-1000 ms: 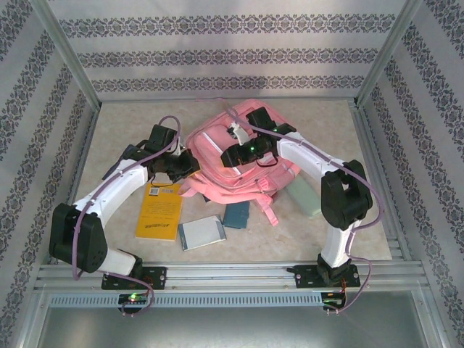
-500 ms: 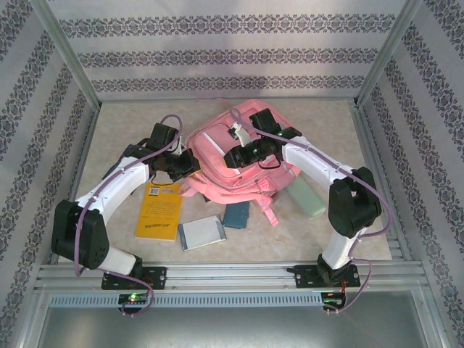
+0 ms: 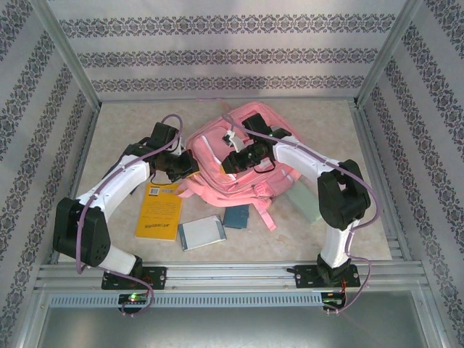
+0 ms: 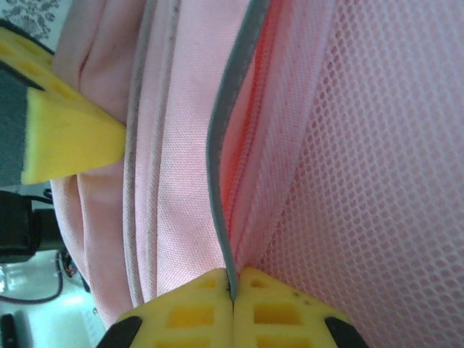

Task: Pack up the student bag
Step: Unzip the student bag to access the book.

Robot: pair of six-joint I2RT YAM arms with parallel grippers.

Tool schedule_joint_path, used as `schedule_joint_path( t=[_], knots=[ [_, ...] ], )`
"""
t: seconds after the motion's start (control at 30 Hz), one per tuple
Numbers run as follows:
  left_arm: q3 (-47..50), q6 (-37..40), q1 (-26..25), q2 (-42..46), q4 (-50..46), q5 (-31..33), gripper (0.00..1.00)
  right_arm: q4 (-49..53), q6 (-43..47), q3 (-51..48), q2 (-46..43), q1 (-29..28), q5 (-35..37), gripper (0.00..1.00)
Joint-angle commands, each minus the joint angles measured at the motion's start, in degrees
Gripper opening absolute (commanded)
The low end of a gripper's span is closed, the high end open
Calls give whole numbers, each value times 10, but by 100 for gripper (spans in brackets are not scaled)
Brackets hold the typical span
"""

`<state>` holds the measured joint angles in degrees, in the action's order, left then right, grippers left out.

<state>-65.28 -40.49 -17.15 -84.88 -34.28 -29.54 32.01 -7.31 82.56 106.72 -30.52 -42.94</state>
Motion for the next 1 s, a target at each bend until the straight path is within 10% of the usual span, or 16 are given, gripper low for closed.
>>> schedule_joint_path(
  t=[0.0, 0.27, 0.6, 0.97],
  knots=[
    [-37, 27, 2, 5, 42, -10, 0, 6, -23, 15, -14, -15, -35, 0],
    [-46, 75, 1, 75, -31, 57, 51, -91, -198, 20, -56, 35, 18, 0],
    [-63, 110, -157, 163, -95, 214, 53, -61, -352, 95, -56, 53, 112, 0],
    [-56, 1, -344, 10, -18, 364, 46, -53, -426, 134, -28, 56, 118, 0]
  ],
)
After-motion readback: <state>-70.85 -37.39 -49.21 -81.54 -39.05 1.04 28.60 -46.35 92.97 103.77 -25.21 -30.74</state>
